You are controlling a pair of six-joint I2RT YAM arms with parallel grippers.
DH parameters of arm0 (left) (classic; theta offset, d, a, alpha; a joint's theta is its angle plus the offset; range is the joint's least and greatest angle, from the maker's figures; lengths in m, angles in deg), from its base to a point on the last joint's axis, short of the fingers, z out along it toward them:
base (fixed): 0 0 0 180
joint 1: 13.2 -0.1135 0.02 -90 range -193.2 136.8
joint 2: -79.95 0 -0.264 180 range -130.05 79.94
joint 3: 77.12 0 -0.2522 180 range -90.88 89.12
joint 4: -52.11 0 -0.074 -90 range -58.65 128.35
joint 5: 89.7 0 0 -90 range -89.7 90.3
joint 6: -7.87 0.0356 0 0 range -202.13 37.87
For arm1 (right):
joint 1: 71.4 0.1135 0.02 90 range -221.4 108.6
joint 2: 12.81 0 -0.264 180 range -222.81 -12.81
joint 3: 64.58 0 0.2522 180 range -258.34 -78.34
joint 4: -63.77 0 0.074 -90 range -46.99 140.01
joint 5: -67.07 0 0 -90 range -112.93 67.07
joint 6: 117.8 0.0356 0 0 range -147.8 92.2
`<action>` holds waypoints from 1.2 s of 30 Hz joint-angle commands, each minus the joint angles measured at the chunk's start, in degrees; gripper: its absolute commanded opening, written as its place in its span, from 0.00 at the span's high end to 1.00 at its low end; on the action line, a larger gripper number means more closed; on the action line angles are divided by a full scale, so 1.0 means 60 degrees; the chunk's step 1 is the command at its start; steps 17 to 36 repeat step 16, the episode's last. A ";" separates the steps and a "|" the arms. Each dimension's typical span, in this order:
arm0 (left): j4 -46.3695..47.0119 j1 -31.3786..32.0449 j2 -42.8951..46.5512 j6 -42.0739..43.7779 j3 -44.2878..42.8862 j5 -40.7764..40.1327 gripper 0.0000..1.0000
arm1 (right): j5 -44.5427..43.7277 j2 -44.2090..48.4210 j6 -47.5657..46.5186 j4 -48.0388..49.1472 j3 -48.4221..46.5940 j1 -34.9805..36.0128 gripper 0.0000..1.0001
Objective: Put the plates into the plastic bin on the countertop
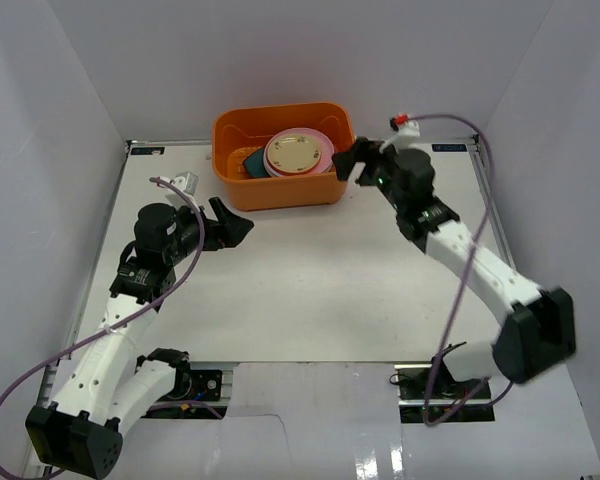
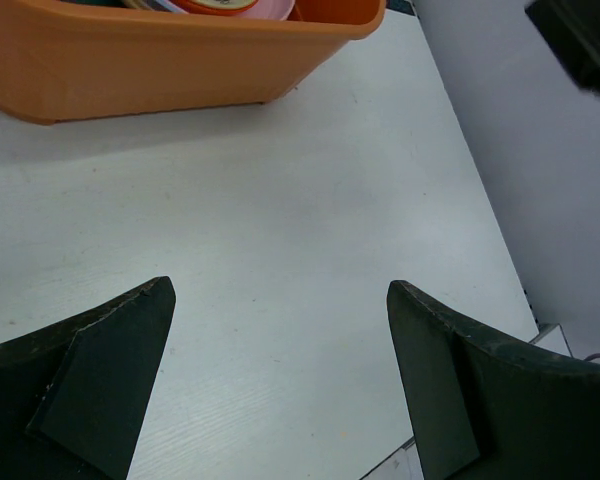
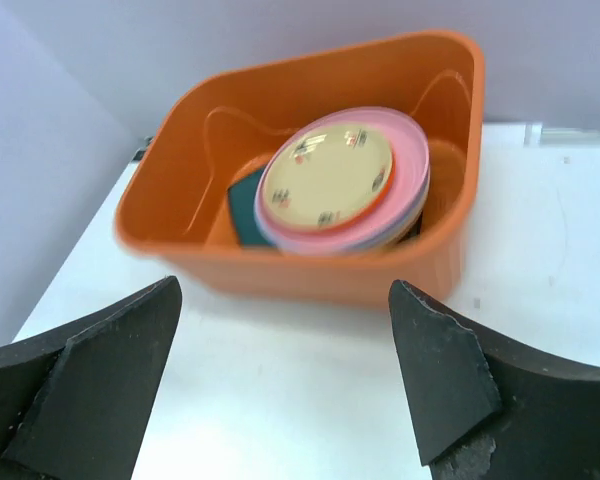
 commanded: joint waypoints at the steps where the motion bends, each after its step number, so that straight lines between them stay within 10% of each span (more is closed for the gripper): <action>1: 0.0892 0.0070 0.0054 0.0083 -0.0556 0.0746 0.02 | 0.0047 0.2709 -0.0184 0.0926 0.2918 0.0174 0.10; 13: 0.0588 0.0114 0.1884 0.0011 0.0835 0.0630 0.02 | -0.0772 1.0008 0.0373 -0.1417 0.8490 0.0203 0.10; 36: 0.0587 0.0114 0.1988 -0.0166 0.0851 0.0235 0.02 | -0.0832 1.0215 0.0140 -0.0920 0.8361 0.0203 0.10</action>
